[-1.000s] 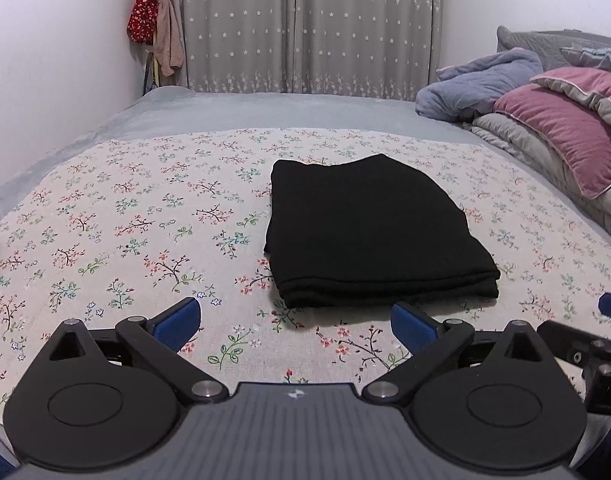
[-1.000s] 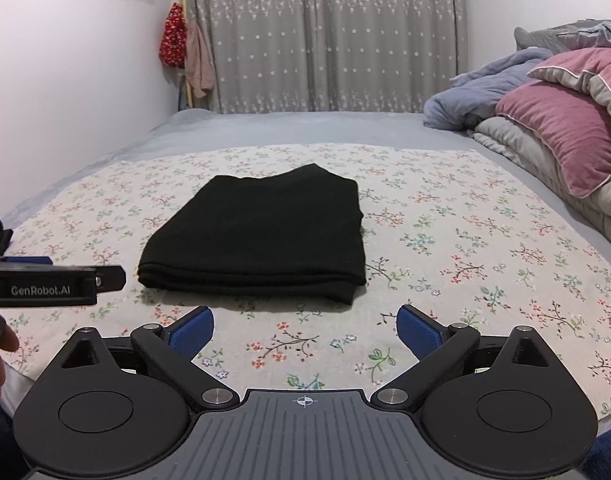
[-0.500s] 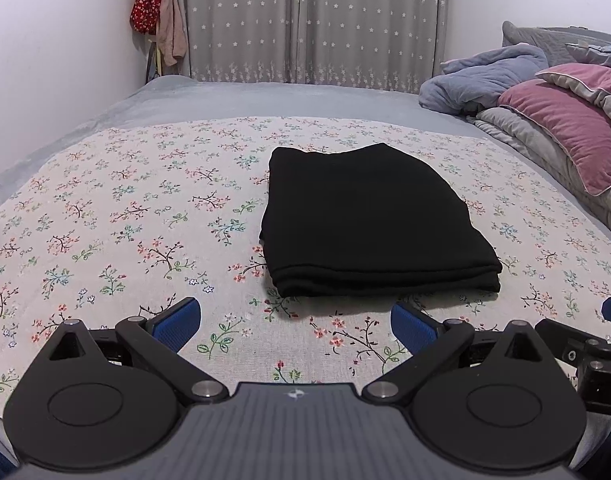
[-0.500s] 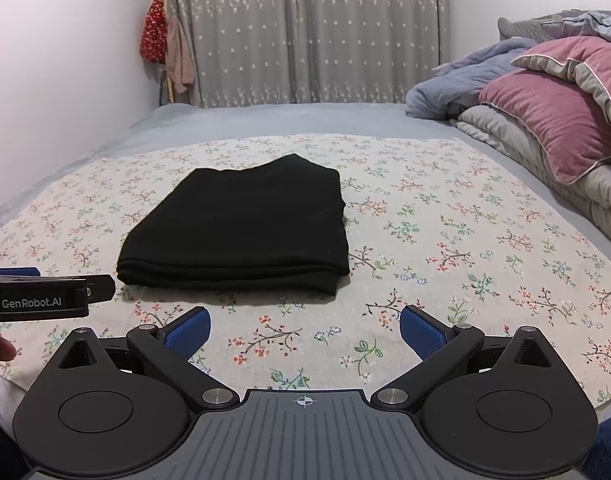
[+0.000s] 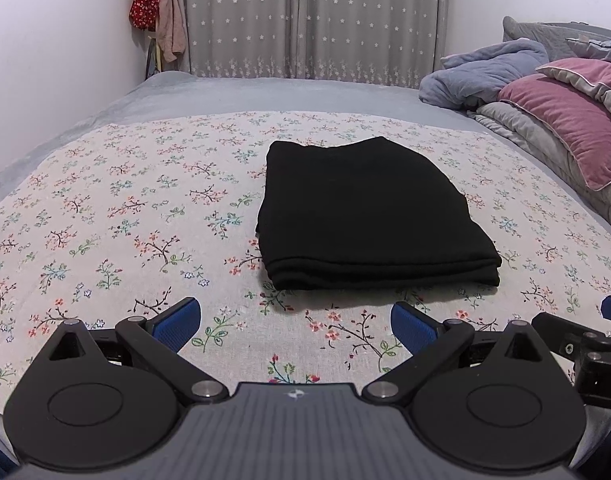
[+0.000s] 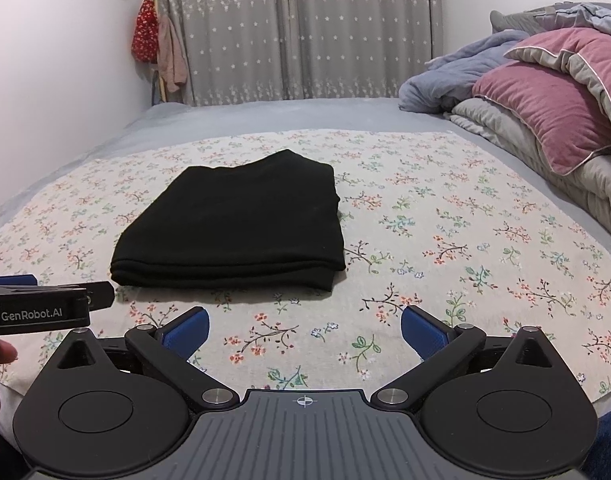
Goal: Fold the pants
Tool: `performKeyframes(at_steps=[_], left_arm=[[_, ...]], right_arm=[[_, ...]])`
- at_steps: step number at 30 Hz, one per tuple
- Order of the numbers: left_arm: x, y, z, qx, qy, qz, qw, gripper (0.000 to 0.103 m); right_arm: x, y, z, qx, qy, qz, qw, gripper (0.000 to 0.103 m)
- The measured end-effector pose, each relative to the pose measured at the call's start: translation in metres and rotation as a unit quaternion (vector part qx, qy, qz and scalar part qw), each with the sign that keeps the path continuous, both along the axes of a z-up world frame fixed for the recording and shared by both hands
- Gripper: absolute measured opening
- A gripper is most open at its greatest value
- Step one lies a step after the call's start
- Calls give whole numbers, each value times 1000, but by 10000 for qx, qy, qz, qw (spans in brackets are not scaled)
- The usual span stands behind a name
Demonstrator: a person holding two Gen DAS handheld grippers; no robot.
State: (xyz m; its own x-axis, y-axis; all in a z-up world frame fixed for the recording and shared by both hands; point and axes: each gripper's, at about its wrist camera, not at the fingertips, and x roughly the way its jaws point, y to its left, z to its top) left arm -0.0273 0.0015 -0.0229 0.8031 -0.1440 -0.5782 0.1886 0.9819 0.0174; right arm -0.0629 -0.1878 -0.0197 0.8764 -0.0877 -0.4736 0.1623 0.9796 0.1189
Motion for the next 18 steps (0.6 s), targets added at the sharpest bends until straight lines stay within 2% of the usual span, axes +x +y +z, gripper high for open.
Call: performKeyframes(at_steps=[18], left_arm=[[-1,-4,-3,-1,75,3,10000,103]], right_arm=[[1,-2,-3,-7,40,-12,10000,103]])
